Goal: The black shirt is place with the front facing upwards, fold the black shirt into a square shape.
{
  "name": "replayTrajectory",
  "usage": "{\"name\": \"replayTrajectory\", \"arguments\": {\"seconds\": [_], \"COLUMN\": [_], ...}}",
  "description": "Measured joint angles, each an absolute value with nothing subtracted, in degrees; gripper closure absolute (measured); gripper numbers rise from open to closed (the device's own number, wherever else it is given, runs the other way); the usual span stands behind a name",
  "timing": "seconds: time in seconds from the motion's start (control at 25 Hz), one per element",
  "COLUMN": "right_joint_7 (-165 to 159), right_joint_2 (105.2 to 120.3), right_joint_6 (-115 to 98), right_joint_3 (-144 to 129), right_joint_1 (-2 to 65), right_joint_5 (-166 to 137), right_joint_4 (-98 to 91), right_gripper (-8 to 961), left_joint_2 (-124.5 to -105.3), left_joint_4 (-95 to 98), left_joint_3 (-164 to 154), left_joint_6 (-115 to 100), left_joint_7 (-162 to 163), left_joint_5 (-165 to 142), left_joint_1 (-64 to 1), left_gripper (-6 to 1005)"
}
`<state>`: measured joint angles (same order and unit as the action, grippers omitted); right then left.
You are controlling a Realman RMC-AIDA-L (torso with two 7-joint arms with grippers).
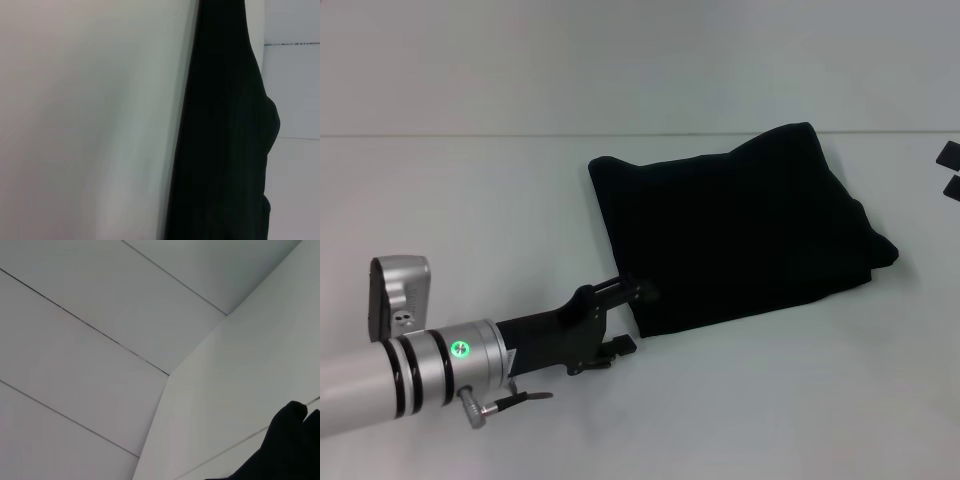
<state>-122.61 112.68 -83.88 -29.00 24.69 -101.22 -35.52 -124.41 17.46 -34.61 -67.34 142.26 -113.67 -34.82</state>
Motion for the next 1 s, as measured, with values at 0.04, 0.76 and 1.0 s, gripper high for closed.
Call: {"name": "replayTrajectory", "arguments": {"seconds": [0.04,0.76,1.0], "right_joint_7": [-122.6,-122.4,-121.8], "right_joint_2": [112.67,112.31,112.23], "right_joint_6": [-83.8,-83.7,-84.0], "right_joint_3": [-29.0,-28.3,-28.1], "right_joint_1": [24.7,24.2,24.2], "right_joint_5": [-101.2,-101.2,-101.2], "right_joint_4": [-35.5,-34.1,-33.4], "right_gripper": [69,69,68], "left_joint_2": [-124.43,-124.36,-124.42], "left_joint_4": [17.3,13.1,12.7], "left_joint_3": [-34.6,-34.6,-34.5], "left_joint_6": [-67.2,-63.0,-62.4], "left_joint_7": [142.2,142.3,142.3], "left_joint_5": [-113.7,-113.6,-113.7], "left_joint_1": [-34.9,-38.7,-40.5], "left_gripper": [70,97,116]}}
